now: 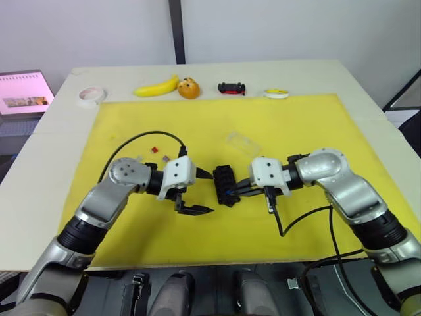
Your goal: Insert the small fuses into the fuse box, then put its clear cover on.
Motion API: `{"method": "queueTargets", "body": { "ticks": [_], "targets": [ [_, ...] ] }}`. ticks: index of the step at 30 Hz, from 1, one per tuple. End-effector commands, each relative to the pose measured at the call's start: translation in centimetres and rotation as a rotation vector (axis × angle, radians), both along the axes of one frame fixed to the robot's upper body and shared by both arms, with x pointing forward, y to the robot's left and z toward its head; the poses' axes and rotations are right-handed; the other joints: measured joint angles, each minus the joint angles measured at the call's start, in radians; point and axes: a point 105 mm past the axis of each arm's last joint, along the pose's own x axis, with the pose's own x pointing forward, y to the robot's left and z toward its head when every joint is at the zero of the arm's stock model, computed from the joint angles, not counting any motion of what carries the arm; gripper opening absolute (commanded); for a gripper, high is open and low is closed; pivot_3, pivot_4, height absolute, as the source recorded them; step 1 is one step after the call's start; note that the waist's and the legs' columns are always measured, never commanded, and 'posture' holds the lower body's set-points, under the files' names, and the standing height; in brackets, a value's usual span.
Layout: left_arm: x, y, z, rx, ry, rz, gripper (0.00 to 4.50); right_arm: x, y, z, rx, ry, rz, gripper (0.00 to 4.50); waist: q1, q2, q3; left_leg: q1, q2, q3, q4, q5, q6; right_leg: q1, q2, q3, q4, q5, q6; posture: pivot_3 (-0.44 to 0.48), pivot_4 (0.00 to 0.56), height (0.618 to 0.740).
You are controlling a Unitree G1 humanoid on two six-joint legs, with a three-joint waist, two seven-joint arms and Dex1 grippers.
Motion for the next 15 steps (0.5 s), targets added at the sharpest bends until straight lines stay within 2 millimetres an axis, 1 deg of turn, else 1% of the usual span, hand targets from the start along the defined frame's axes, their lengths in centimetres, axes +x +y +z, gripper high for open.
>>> {"method": "queueTargets", "body": {
  "ticks": [1, 8, 15],
  "targets": [
    [-0.14, -0.24, 1.67, -0.011, -0.079, -0.03, 4.44, -0.21, 0.07, 0.64, 0.014, -0.017, 0.015, 0.0, 0.0, 0.0, 0.0, 0.0, 0.0, 0.0, 0.0, 0.0, 0.0, 0.0, 0.0, 0.0, 0.0, 0.0, 0.0, 0.0, 0.15, 0.74],
    [-0.2, -0.29, 1.48, -0.013, -0.079, -0.032, 4.44, -0.48, 0.1, 0.73, 0.014, -0.013, 0.022, 0.0, 0.0, 0.0, 0.0, 0.0, 0.0, 0.0, 0.0, 0.0, 0.0, 0.0, 0.0, 0.0, 0.0, 0.0, 0.0, 0.0, 0.15, 0.74],
    [-0.32, -0.37, 1.37, -0.016, -0.08, -0.034, 4.44, -0.31, 0.07, 0.52, 0.011, -0.017, 0.013, 0.0, 0.0, 0.0, 0.0, 0.0, 0.0, 0.0, 0.001, 0.0, 0.0, 0.0, 0.0, 0.0, 0.0, 0.0, 0.0, 0.0, 0.15, 0.74]
  ]
}}
